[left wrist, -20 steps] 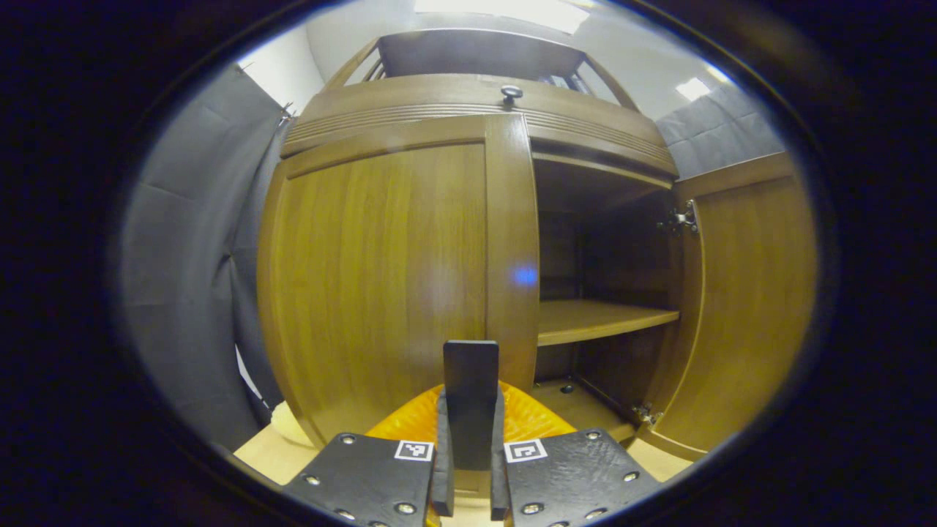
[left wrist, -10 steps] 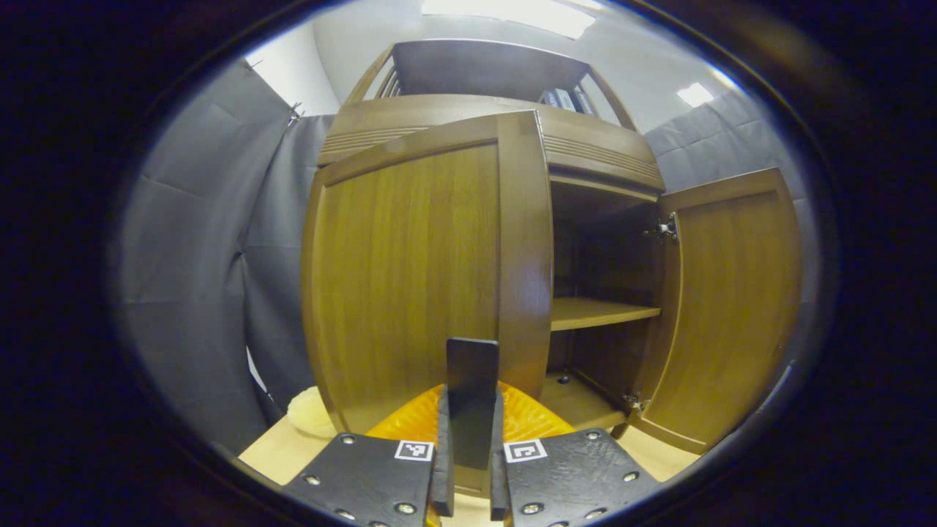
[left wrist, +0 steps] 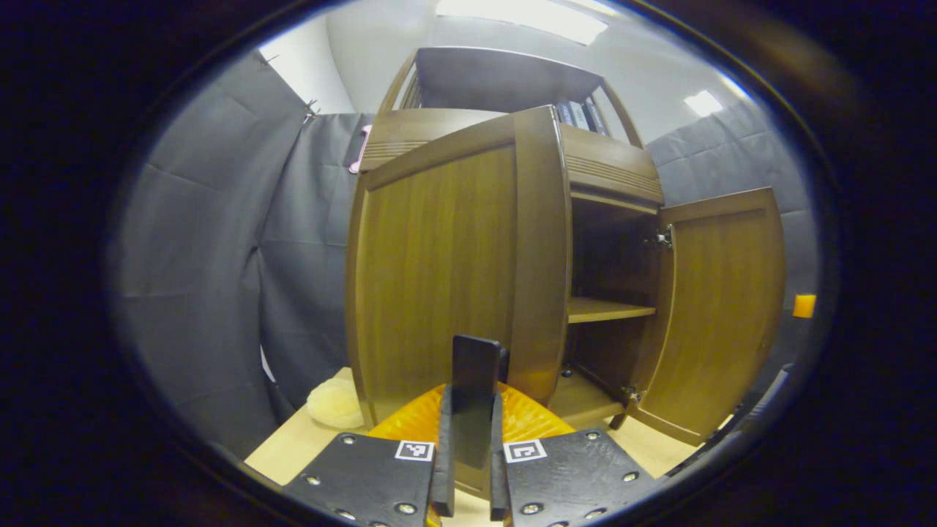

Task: Open the right door of the double-door shoe cabinet with the right hand, and open the left door with the left hand.

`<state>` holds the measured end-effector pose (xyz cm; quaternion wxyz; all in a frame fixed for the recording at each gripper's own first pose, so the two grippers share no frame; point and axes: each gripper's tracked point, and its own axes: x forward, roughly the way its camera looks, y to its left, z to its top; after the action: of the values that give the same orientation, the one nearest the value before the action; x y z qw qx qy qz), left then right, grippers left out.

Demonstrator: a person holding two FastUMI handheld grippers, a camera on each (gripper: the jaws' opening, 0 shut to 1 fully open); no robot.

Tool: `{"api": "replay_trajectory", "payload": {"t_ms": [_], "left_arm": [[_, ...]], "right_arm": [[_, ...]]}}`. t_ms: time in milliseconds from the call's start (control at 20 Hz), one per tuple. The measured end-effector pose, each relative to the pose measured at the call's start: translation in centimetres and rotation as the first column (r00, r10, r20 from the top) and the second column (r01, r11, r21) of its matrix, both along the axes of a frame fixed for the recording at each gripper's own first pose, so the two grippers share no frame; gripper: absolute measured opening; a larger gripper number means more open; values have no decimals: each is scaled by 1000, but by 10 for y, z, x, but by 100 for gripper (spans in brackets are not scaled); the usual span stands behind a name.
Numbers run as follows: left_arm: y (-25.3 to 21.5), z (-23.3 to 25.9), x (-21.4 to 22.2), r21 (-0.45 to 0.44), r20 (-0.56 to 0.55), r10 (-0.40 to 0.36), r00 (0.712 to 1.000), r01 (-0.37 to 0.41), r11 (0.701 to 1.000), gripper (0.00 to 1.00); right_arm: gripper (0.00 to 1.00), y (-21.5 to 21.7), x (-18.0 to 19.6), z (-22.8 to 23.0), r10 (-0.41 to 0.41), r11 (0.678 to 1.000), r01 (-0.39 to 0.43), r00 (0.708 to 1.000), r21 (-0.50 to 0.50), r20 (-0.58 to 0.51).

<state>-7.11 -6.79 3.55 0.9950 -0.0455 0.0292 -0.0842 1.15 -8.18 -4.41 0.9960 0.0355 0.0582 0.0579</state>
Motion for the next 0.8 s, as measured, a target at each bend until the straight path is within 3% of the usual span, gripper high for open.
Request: {"api": "replay_trajectory", "payload": {"t_ms": [800], "left_arm": [[70,1,-45,13,35,50,998,-51,999,19]], "right_arm": [[98,92,13,2,140,990,-139,990,-28,8]]}}
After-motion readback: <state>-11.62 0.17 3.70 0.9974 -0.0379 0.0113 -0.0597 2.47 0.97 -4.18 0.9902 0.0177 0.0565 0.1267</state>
